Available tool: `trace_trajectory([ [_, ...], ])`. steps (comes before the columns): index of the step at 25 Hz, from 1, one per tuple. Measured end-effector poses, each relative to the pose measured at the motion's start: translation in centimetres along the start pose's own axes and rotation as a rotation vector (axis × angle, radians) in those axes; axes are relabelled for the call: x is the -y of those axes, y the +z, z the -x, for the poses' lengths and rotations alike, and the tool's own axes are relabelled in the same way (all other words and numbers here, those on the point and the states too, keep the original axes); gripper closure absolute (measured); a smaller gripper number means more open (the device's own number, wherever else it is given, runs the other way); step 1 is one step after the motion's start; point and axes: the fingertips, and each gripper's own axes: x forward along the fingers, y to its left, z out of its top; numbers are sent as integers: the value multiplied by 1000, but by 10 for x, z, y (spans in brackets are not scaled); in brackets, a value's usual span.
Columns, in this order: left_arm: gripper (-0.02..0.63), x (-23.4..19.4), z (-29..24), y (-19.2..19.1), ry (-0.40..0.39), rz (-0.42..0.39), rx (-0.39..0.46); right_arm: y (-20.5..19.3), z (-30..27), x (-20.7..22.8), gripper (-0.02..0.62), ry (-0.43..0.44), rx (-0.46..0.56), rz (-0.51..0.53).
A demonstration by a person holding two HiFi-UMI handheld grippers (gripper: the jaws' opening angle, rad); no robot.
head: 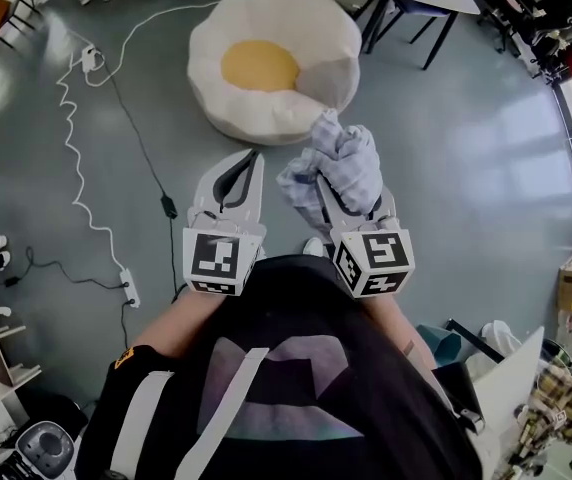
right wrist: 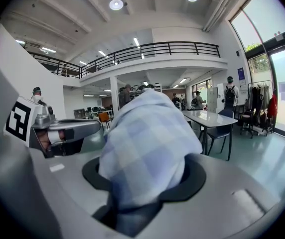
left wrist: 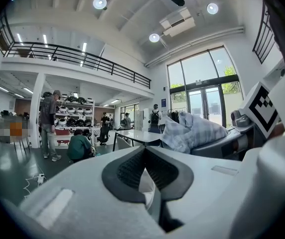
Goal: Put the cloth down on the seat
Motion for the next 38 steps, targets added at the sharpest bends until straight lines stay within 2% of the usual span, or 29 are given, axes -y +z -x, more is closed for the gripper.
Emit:
trace_trajectory([
  [11,606,-20,14,1,21,-2,0,9,-11,-26,371,25,12,11],
  [20,606,-37,-7,1,69,-5,-6,13,-39,-16,370,69,2,20],
  [26,606,-65,-41,-2,91,-10,-33,16,-86,-1,370,89,-28,0],
  [33,606,-74,-62,-18,111,5,-73,10,-111,10,370,104,-57,17],
  [38,606,-107,-119,-24,110,22,-101,21,-170,34,370,107,-91,6],
])
